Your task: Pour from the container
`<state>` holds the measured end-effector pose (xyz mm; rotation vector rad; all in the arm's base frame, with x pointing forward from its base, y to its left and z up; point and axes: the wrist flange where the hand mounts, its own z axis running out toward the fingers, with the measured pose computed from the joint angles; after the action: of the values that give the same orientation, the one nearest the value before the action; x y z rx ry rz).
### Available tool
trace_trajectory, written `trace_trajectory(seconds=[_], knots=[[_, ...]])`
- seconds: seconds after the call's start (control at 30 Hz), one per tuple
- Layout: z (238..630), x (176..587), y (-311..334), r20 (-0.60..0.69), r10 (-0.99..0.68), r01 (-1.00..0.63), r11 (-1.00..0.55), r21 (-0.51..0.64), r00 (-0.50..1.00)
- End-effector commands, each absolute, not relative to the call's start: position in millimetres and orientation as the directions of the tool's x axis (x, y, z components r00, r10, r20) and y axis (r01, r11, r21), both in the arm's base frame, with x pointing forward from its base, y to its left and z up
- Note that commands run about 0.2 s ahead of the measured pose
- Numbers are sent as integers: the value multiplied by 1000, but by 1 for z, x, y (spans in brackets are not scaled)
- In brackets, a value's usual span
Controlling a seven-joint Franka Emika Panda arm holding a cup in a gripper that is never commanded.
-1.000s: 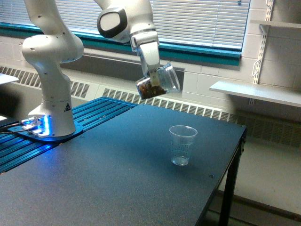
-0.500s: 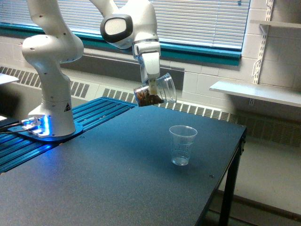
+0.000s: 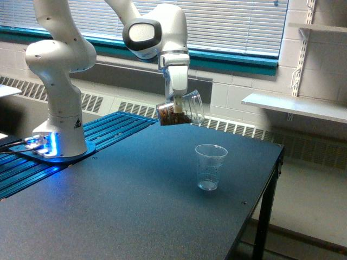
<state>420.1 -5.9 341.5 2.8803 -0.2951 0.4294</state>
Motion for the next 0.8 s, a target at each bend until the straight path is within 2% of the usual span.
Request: trace_trajectory(seconds=[0.03, 0.8], knots=[[345, 429, 4, 319, -200, -269, -944, 190, 927], [330, 440, 21, 252, -191, -264, -918, 295, 949]])
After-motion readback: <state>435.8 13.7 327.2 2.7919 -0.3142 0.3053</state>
